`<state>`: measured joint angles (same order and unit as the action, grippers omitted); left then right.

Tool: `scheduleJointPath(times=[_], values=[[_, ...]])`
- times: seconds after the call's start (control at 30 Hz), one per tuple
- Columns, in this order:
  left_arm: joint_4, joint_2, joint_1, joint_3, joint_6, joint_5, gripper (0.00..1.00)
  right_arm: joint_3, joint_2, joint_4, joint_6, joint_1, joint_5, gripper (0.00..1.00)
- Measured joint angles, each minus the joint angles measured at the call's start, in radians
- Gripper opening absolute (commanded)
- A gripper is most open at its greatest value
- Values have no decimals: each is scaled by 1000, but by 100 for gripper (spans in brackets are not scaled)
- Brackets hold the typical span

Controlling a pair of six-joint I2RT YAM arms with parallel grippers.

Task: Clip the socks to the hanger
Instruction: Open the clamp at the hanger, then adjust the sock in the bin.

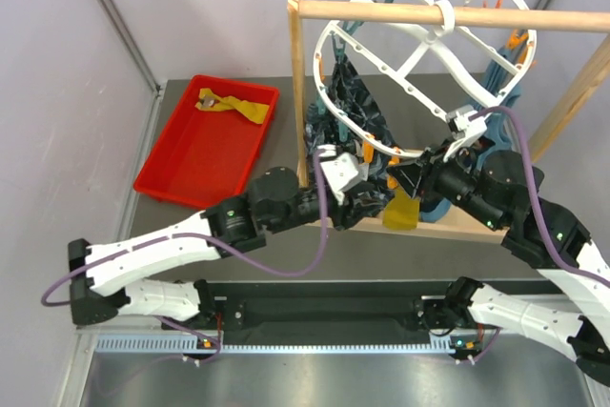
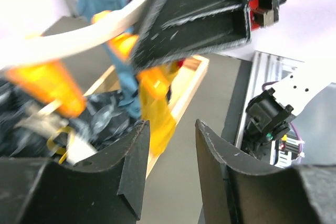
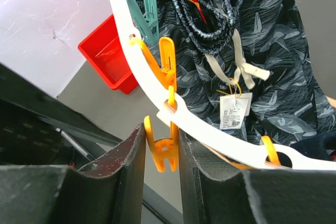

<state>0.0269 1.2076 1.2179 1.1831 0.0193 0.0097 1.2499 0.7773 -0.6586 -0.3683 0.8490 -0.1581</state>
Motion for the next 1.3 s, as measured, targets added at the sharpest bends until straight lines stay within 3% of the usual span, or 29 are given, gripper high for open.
scheduleJointPath(times=[0.13, 0.27, 0.37, 0.5, 0.6, 0.77, 0.97, 1.1, 1.3], values=[[68, -132, -9, -47, 12, -71, 45, -16, -16, 7, 1, 0, -11, 0], [135, -241, -74, -87, 60, -163, 39, -28, -34, 12, 5, 0, -13, 0], [198, -286, -232, -121, 129, -175, 35, -32, -49, 16, 16, 0, -6, 0], [288, -317, -526, -178, 235, -174, 35, -32, -50, 20, 34, 0, 4, 0], [335, -308, -703, -182, 294, -117, 31, -32, -51, 23, 44, 0, 11, 0], [346, -245, -930, -182, 393, -27, 31, -38, -56, 30, 53, 0, 24, 0], [335, -163, -1035, -182, 508, -3, 35, -39, -57, 31, 42, 0, 32, 0], [295, -60, -1115, -180, 578, 20, 49, -48, -57, 48, 34, 0, 53, 0], [248, 221, -1190, -41, 676, -7, 53, -51, -55, 53, 36, 0, 56, 0]])
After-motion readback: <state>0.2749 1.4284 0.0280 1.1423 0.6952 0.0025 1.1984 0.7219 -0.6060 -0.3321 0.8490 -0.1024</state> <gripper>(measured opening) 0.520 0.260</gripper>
